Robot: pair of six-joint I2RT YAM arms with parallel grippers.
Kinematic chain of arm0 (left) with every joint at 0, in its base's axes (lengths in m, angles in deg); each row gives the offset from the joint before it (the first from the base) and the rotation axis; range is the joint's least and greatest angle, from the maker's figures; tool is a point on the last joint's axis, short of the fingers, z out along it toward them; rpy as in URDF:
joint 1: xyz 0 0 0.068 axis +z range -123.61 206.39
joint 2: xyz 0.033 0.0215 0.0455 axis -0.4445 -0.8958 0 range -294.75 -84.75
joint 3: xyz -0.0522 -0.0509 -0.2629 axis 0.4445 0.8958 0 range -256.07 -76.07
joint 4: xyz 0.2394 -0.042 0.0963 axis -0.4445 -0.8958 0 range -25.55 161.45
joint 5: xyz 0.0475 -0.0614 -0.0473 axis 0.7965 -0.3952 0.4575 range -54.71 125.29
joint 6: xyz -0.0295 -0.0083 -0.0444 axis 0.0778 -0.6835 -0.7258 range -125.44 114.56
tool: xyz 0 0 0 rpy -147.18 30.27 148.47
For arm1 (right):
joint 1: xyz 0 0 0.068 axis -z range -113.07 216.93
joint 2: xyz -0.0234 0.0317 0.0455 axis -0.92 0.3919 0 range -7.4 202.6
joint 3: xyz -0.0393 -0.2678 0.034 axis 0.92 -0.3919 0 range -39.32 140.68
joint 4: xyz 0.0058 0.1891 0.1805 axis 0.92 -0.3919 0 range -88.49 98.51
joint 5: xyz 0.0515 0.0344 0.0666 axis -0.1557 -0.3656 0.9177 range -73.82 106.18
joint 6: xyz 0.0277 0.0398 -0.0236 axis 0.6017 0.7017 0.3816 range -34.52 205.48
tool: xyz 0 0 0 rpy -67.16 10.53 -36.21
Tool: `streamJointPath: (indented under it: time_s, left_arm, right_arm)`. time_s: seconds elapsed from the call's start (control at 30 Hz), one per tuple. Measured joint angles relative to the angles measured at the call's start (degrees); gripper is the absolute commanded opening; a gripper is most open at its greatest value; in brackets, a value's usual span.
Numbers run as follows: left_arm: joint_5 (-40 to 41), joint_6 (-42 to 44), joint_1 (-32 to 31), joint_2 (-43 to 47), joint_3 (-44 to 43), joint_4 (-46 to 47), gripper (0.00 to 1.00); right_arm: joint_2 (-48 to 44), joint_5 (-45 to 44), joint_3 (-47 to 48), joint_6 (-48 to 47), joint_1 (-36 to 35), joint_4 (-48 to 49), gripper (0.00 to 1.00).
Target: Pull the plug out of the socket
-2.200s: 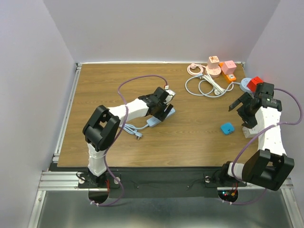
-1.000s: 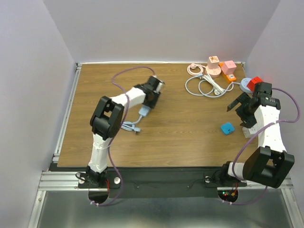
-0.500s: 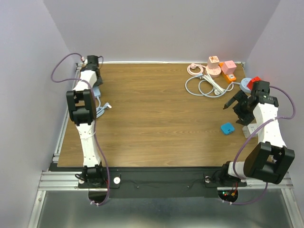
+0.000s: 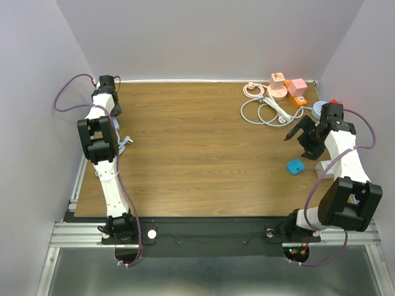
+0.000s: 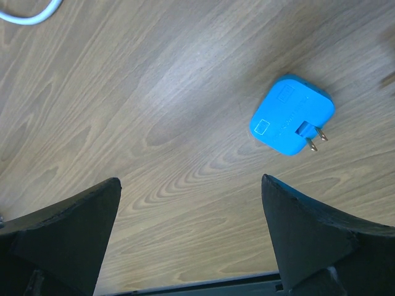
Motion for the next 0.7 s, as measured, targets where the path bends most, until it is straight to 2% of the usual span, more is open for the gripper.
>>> streamJointPath:
  time_s: [0.07,0.1,0.4,0.53,0.7]
  left_arm:
    - [-0.5,-0.5,0.0,0.0,0.0,0.0,0.61]
    - [-1.1,-0.8,0.0,0.0,0.0,-0.1,0.78]
    - [-1.7,-3.0,-1.3,5.0,-0.3,-2.3,0.8]
    - [-2.8,-4.1,-2.1,11.4,-0.3,-2.9,0.8]
    - [-8.6,-5.0,-5.3,22.5,2.9,-1.2,0.8]
  right_arm:
    - [0.0,0.0,0.0,-0.2,-0.1,0.2,1.0]
    - [0.0,0.0,0.0,-0.2,-0.1,0.3,1.0]
    - [1.7,-0.1,4.3,-0.2,-0.1,0.6,1.0]
    - [3.4,-1.0,7.7,-0.2,-0.1,0.6,1.0]
    - [12.5,-5.7,18.2,1.9,-0.1,1.5,1.0]
